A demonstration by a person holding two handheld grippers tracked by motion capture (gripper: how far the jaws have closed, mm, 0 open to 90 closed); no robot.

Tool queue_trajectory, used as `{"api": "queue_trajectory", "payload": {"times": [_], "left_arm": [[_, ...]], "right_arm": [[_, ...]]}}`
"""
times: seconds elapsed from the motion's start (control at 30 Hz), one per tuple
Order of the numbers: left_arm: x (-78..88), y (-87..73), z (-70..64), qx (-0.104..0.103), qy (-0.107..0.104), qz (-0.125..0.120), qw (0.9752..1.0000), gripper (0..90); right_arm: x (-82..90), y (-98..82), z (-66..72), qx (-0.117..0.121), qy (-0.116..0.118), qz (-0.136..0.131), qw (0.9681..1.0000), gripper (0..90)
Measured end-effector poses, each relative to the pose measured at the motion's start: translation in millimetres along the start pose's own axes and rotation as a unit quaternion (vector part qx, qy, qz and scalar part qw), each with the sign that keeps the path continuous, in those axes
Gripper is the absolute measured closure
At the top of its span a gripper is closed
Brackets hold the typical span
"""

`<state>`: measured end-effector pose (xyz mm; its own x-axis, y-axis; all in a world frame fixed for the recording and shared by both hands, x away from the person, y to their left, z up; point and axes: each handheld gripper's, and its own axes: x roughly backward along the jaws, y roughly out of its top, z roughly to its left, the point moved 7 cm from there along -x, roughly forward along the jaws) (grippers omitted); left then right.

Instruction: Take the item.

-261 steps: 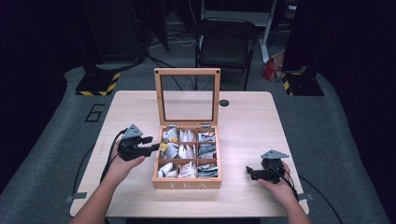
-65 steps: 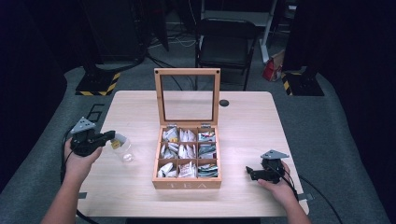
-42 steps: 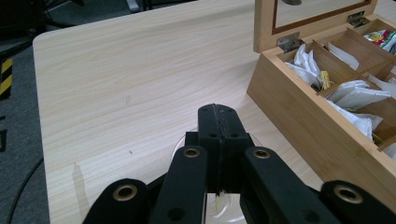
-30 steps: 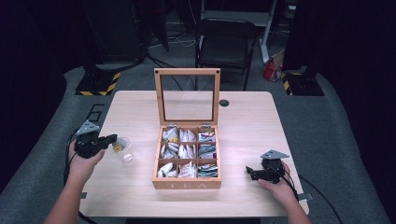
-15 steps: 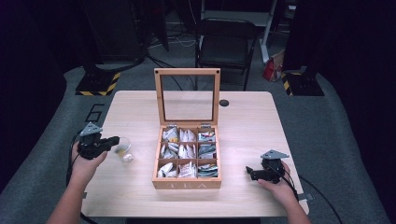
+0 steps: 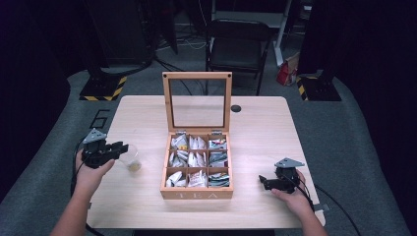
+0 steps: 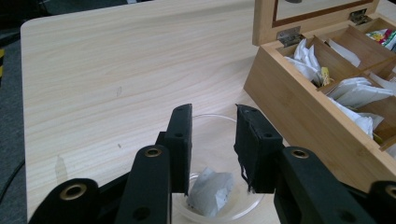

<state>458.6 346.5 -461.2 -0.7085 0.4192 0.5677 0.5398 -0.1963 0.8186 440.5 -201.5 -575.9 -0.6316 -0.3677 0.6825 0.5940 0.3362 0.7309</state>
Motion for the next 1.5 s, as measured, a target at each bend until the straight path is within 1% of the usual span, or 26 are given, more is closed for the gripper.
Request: {"api": "queue_trajectory", "payload": {"times": [0.2,0.23,0.27,0.37,0.53,0.63,0.7,0.73,0.77,0.87,1.0,1.17,1.4,1.5], "left_arm": [[0.0,5.3,-6.3,-0.001,-0.007,-0.007,1.0,63.1],[-0.5,6.8,-8.3,0.0,-0.006,-0.015,0.9999,62.2],[0.7,7.6,-10.7,-0.002,-0.011,-0.012,0.9999,61.2],[0.9,11.3,-18.0,-0.01,-0.015,-0.018,0.9997,57.4],[0.5,14.8,-33.1,-0.021,-0.032,-0.022,0.999,56.6],[-1.2,15.1,-38.9,-0.026,-0.038,-0.023,0.9987,56.5],[-2.8,14.4,-42.3,-0.025,-0.041,-0.023,0.9986,56.1],[-3.5,13.5,-43.5,-0.028,-0.043,-0.019,0.9985,56.0],[-4.5,12.8,-45.0,-0.026,-0.043,-0.019,0.9986,55.7],[-6.9,10.4,-48.8,-0.031,-0.045,-0.017,0.9984,53.6],[-9.5,7.2,-54.9,-0.034,-0.046,-0.02,0.9982,51.8],[-11.5,2.9,-62.2,-0.034,-0.055,-0.021,0.9977,51.4],[-16.8,-8.1,-73.5,-0.043,-0.063,-0.013,0.997,48.9],[-19.5,-12.9,-76.5,-0.041,-0.065,-0.012,0.997,48.7]], "right_arm": [[0.0,-0.1,0.1,-0.001,0.0,0.0,1.0,10.3],[0.0,0.0,0.0,0.0,0.0,0.0,1.0,10.3],[0.0,0.0,0.1,-0.001,0.0,0.0,1.0,10.3],[0.0,-0.1,0.2,-0.001,0.0,0.0,1.0,10.3],[0.0,0.0,0.0,0.0,0.0,0.0,1.0,10.3],[0.0,0.0,0.0,0.0,0.0,0.0,1.0,10.3],[0.0,0.0,0.0,0.0,0.0,0.0,1.0,10.2],[0.0,0.0,0.0,0.0,0.0,0.0,1.0,10.2],[0.0,0.0,0.0,0.0,0.0,0.0,1.0,10.3],[0.0,0.0,0.0,0.0,0.0,0.0,1.0,10.3],[0.0,0.0,0.0,0.0,0.0,0.0,1.0,10.3],[0.0,0.0,0.0,0.0,0.0,0.0,1.0,10.3],[0.0,0.0,0.0,0.0,0.0,0.0,1.0,10.2],[0.0,0.0,0.0,0.0,0.0,0.0,1.0,10.3]]}}
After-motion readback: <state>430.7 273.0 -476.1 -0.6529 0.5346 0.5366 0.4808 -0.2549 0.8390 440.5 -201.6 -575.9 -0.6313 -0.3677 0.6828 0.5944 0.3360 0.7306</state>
